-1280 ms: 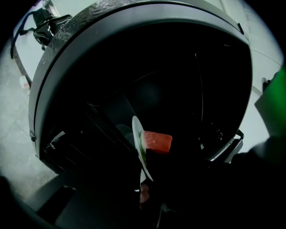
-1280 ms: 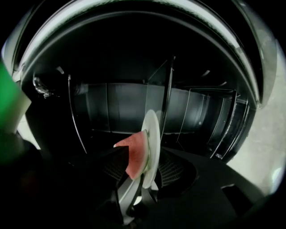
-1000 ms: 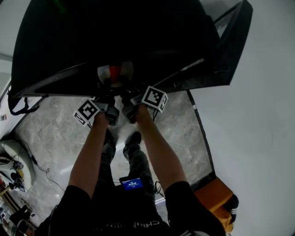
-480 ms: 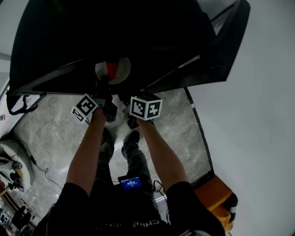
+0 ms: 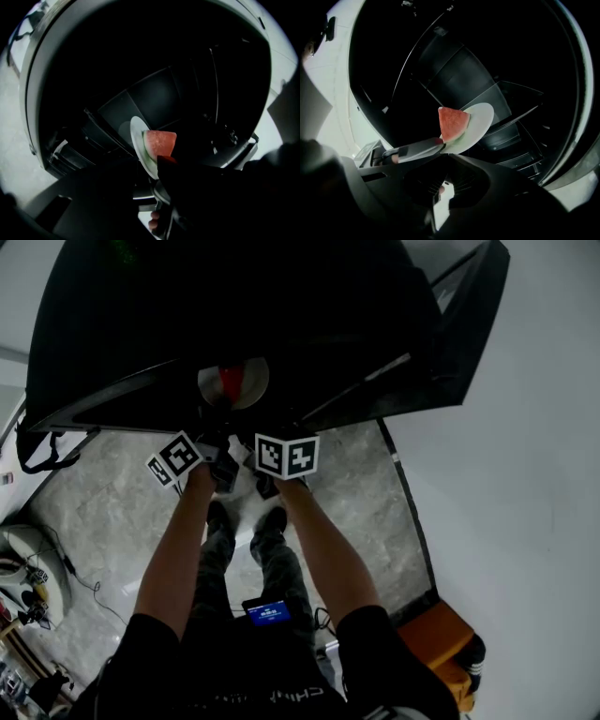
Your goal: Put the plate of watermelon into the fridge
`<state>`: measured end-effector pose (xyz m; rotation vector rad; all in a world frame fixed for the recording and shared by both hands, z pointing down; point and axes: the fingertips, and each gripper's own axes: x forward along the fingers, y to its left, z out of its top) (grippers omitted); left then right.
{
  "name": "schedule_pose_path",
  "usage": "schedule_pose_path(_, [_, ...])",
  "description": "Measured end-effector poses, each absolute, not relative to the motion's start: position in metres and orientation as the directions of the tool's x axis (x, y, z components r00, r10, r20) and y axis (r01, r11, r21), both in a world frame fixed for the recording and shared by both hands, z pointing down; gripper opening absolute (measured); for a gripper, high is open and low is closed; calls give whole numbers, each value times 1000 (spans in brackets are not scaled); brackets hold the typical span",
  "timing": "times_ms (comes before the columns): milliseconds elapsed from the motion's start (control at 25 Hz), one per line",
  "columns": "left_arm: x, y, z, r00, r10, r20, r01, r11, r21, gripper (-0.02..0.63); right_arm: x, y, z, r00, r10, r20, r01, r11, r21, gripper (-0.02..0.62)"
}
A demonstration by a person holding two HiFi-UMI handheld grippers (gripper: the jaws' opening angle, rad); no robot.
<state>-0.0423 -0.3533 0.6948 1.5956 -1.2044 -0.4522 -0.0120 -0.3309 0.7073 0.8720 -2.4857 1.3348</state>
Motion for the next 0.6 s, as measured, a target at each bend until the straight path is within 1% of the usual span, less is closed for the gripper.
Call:
schedule_pose_path(120, [-43, -346, 692, 440, -853, 281, -519, 14, 855, 109, -13, -334, 707, -806, -411, 426, -583, 425, -693, 14])
schedule_pose_path(200, [-44, -339, 691, 438, -847, 299, -572, -6, 820, 110, -13, -335, 706, -806, -413, 424, -583, 427, -692, 14])
schedule_pose_path(400, [-40, -329, 693, 407, -820, 403, -785, -88, 613, 107, -10, -336, 706, -794, -431, 429, -598, 427, -678, 14])
schedule_pose_path(600, [-33, -330, 698, 381, -803, 458, -861, -127, 493, 74, -1, -340, 707, -764, -463, 448, -636, 427, -643, 14])
